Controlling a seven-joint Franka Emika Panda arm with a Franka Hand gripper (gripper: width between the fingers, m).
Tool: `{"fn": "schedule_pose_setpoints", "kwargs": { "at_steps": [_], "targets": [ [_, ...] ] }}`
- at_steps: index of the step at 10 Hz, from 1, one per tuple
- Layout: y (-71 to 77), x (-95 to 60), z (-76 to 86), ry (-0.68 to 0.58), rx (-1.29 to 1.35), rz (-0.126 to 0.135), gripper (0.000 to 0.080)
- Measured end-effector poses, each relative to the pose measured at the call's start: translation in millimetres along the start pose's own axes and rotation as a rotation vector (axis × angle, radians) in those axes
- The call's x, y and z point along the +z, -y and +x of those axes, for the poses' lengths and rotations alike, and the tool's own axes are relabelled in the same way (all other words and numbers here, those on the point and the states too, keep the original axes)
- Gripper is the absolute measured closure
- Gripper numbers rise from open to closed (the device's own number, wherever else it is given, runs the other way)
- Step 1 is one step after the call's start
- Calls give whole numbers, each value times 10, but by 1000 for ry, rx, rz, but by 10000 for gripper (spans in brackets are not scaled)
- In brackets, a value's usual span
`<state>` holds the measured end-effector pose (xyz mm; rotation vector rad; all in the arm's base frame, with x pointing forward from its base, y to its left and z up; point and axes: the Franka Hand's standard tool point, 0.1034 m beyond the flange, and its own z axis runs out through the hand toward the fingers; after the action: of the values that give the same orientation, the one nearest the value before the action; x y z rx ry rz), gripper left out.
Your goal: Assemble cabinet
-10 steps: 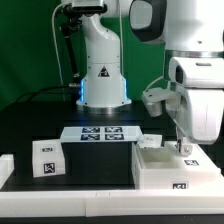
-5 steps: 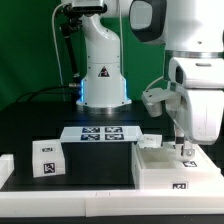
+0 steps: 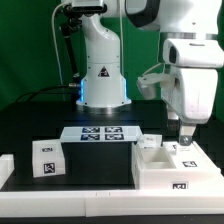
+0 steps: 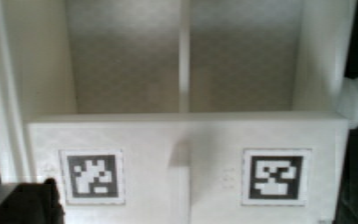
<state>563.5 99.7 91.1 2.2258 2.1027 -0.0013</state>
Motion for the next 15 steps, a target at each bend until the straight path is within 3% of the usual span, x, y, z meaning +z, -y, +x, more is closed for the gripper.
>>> {"fn": "schedule_pose_setpoints", "kwargs": {
  "at_steps": [3, 5, 10, 12, 15],
  "targets": [
    [470, -112, -79, 8, 12, -4, 2],
    [672, -117, -136, 9, 15, -3, 2],
    [700, -20, -172, 5, 82, 6, 2],
    [994, 46, -190, -12, 131, 2, 2],
    [1338, 186, -195, -21, 148, 28, 2]
  ]
}}
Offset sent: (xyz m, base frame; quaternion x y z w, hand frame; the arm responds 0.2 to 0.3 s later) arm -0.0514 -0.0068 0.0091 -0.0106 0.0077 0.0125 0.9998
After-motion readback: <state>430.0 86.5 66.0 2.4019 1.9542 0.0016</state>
